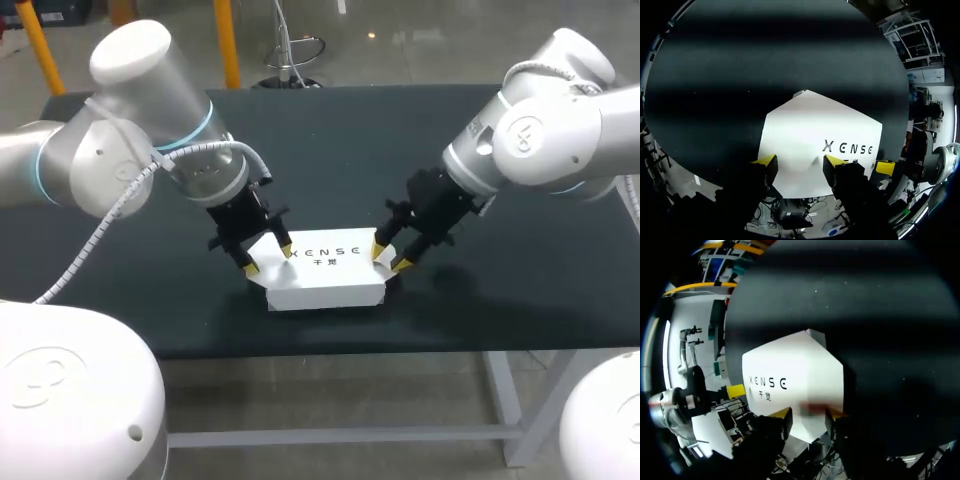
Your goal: Assemble the packaging by folding the flat box into shape, placing the metal phone stand inside, and closing the box properly
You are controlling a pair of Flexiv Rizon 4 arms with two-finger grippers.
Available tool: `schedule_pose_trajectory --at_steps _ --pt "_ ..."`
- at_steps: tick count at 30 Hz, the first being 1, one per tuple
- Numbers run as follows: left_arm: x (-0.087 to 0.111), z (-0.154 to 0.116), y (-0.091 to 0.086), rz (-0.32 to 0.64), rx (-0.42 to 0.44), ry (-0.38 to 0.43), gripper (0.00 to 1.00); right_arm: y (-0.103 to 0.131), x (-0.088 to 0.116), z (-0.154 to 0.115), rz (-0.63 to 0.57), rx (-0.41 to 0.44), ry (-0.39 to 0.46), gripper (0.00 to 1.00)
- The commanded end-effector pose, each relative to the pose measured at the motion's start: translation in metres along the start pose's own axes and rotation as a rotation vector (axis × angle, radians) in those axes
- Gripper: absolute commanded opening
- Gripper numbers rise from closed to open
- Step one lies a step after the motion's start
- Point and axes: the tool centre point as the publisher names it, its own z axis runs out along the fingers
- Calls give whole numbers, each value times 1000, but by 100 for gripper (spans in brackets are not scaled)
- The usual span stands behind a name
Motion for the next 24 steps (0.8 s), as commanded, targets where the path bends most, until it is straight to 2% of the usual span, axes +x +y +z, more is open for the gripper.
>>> schedule_pose_trajectory --at_steps 1,3,16,19,24 --pt "-5 3 5 11 21 13 66 -2 -3 4 -5 -5 4 47" --pt "-5 4 6 15 29 14 69 -2 -4 5 -11 -8 4 47" --pt "-7 8 9 46 86 60 63 -2 -6 9 -69 -54 32 48" --pt "-9 11 10 48 82 65 60 -2 -7 9 -74 -58 38 48" --pt "-9 14 12 46 62 66 50 0 -8 12 -78 -61 41 48"
